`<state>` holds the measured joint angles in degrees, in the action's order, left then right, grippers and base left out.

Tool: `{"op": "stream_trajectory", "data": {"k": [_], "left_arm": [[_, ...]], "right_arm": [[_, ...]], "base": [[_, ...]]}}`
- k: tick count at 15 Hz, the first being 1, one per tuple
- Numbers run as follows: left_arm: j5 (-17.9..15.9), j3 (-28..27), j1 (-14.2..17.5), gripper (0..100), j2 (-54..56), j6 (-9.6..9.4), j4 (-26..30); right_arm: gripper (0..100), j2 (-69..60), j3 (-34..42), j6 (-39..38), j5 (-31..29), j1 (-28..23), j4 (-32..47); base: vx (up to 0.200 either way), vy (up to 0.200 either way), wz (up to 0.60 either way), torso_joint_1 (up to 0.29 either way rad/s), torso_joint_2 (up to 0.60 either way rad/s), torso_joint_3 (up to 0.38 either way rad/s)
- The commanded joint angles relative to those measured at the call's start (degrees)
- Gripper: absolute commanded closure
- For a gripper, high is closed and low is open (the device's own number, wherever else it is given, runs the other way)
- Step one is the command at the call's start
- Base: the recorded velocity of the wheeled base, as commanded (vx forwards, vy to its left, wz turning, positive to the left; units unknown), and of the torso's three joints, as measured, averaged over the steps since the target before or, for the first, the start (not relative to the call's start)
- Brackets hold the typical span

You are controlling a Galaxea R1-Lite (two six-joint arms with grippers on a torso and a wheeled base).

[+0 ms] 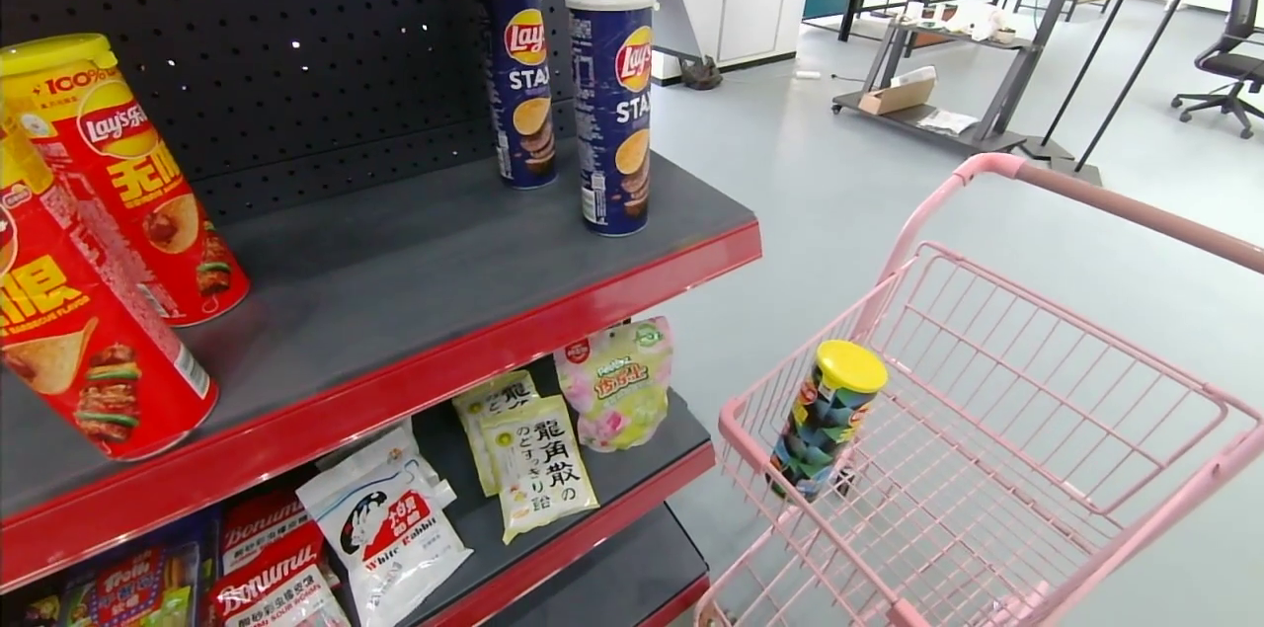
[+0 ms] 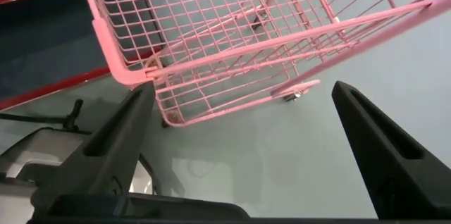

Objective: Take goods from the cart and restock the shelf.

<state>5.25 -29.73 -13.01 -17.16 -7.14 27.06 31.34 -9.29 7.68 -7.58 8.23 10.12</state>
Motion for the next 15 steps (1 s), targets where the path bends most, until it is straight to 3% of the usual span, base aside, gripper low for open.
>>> {"op": "stream_trajectory", "data": {"k": [1, 3, 5, 9, 11, 13, 14, 15], "left_arm": [[0.46, 0.99, 0.0, 0, 0.2, -0.15, -0.43], [3.1, 2.22, 0.0, 0, 0.11, -1.29, -1.4], [4.06, 3.72, 0.0, 0, -0.5, -1.21, -4.74], [3.89, 4.07, 0.0, 0, -3.4, -0.59, -7.73], [3.62, 4.07, 0.0, 0, -6.04, 0.2, -9.4], [3.62, 3.89, 0.0, 0, -8.32, 2.31, -10.89], [3.89, 3.98, 0.0, 0, -9.47, 3.01, -11.51], [4.06, 3.98, 0.09, 0, -10.08, 3.01, -11.51]], "right_arm": [[0, 6.28, -0.12, -1.18, 0.2, -0.14, -4.23], [0, 20.51, 0.5, -6.1, 0.11, -0.23, -23.13], [0, 34.4, 1.82, -8.73, 0.29, -0.23, -40.35], [0, 46.79, 2.26, -0.03, 2.31, -1.02, -44.13], [0, 51.89, -2.05, -6.19, 5.21, 2.67, -45.63], [0, 56.99, -3.37, -12.07, 5.21, 5.66, -51.95], [0, 62.09, -2.66, -12.69, 5.12, 6.62, -59.86], [0, 64.63, -2.31, -12.69, 5.12, 8.21, -62.85]], "base": [[0.0, 0.0, 0.0, -0.027, 0.09, 0.056], [0.0, 0.0, 0.0, 0.0, 0.0, 0.0], [0.0, 0.0, 0.0, 0.0, 0.0, 0.0], [0.0, 0.0, 0.0, 0.0, 0.0, 0.0], [0.0, 0.0, 0.0, 0.0, 0.0, 0.0], [0.0, 0.0, 0.0, 0.0, 0.0, 0.0], [0.0, 0.0, 0.0, 0.0, 0.0, 0.0], [0.0, 0.0, 0.0, 0.0, 0.0, 0.0]]}}
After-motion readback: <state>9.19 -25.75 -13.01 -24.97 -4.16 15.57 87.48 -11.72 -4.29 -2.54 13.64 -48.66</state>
